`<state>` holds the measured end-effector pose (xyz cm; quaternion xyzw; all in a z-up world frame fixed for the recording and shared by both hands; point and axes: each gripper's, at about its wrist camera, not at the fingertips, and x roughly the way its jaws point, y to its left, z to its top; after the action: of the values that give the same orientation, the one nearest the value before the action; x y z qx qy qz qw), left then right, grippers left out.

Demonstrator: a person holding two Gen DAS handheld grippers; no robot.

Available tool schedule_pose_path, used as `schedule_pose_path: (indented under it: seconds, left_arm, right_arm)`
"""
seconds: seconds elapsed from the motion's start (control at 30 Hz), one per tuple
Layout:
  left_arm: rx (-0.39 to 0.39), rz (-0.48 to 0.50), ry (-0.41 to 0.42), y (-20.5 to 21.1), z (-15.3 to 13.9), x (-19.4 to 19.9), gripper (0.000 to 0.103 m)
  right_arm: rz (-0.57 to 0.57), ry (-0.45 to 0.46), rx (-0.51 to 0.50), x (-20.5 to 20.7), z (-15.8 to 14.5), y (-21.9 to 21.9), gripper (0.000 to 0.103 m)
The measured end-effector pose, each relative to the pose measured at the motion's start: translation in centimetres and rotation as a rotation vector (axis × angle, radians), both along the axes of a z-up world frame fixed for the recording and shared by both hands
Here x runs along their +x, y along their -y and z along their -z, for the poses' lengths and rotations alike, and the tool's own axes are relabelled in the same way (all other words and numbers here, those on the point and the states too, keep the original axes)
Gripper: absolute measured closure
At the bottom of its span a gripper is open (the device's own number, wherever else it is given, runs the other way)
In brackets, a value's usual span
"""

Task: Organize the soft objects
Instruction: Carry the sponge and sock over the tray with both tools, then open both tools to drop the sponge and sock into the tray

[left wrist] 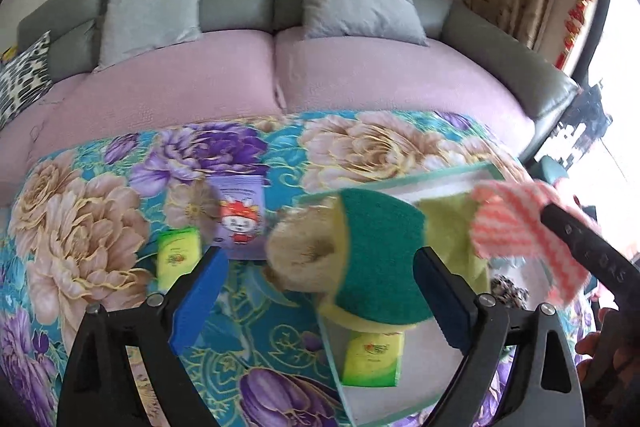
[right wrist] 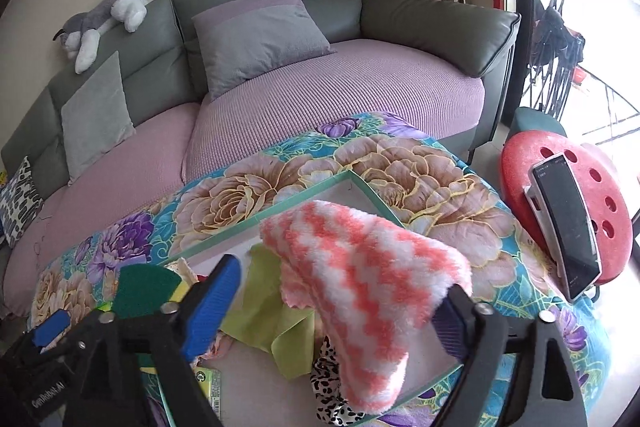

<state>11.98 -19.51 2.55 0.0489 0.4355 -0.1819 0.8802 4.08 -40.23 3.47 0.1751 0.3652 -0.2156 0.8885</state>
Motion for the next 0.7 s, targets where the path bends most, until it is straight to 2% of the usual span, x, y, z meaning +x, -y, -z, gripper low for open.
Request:
schedule_pose_path:
  seconds: [0.13, 0.3, 0.4, 0.53, 0.7]
  left_arm:
    - [-0.007, -0.114, 0.014, -3.2, 0.0, 1.3, 0.009]
    - [0.039, -0.305, 0.021, -8.6, 0.9, 2.9, 0.009]
    - [0.038, -0.409, 0.011, -12.0, 1.4, 3.6, 0.009]
    - [0.035, -0.503, -0.012, -15.6, 2.0, 4.1, 0.009]
    - [0.050, -0.570, -0.022, -18.3, 2.2, 4.2, 0.008]
  right_arm:
    - [0.008, -0.045, 0.022, 0.2, 1.0, 0.2, 0.000]
    - [0.009, -0.064, 0.019, 0.4, 1.3, 0.1, 0.000]
    - [0.008, -0.072, 0.010, 0.5, 1.3, -0.3, 0.000]
    - [-0.007, -0.077, -0.022, 1.0, 0.8, -1.7, 0.000]
    - [-0.079, -0.046, -0.059, 2.1, -0.5, -5.3, 0.000]
